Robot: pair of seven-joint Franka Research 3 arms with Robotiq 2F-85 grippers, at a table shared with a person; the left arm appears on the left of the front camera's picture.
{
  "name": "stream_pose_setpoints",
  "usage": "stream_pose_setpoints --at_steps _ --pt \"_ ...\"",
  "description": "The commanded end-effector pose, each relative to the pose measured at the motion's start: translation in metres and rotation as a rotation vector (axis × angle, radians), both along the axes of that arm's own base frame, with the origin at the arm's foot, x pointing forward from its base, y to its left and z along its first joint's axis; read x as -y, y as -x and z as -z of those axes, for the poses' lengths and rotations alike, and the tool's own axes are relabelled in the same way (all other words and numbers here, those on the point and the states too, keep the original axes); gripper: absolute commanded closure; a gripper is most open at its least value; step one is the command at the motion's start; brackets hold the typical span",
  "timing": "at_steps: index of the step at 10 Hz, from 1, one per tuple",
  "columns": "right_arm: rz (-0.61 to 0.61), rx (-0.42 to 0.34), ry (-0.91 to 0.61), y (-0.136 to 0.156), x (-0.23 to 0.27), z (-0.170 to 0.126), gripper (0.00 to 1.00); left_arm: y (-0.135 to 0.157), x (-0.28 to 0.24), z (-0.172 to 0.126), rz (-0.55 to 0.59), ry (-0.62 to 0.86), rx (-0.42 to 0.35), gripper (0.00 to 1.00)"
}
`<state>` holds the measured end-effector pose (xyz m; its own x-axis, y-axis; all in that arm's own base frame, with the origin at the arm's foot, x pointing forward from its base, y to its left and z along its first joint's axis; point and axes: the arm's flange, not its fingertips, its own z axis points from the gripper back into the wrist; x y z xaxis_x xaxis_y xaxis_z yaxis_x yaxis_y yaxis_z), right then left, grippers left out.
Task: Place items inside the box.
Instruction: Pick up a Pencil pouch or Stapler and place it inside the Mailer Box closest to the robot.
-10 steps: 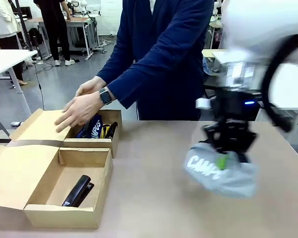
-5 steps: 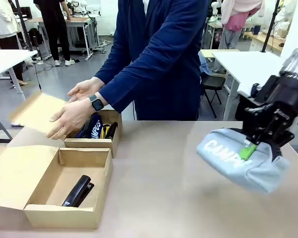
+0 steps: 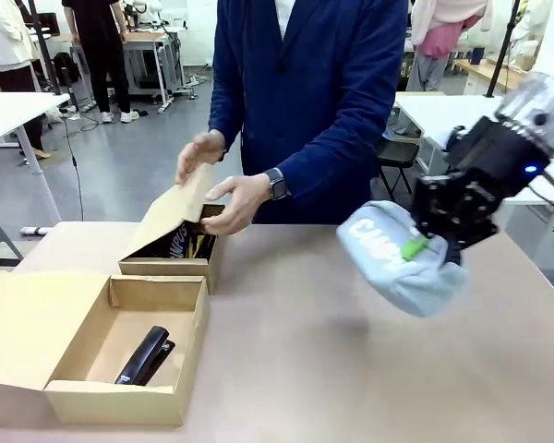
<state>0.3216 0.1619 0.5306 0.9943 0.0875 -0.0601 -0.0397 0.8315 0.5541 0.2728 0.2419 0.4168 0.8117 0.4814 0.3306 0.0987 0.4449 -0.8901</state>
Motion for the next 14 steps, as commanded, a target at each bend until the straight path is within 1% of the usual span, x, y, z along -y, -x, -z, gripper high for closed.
stream_pose_setpoints --at_steps 1,2,3,6,14 --pt "-0.078 0.015 0.025 -0.011 -0.051 0.017 0.93 -0.001 0.000 -0.001 -0.004 0.010 0.034 0.00" --pt "-0.127 -0.008 0.035 -0.005 -0.051 0.016 0.93 -0.001 0.000 -0.001 -0.004 0.010 0.034 0.00" --pt "-0.125 -0.010 0.018 -0.001 -0.046 0.014 0.93 -0.001 0.000 -0.001 -0.004 0.010 0.034 0.00" --pt "-0.100 0.028 0.081 0.003 -0.054 0.014 0.93 -0.001 0.000 -0.001 -0.004 0.010 0.034 0.00" --pt "-0.122 0.046 0.097 0.008 -0.061 0.014 0.93 -0.001 0.000 -0.001 -0.004 0.010 0.034 0.00"
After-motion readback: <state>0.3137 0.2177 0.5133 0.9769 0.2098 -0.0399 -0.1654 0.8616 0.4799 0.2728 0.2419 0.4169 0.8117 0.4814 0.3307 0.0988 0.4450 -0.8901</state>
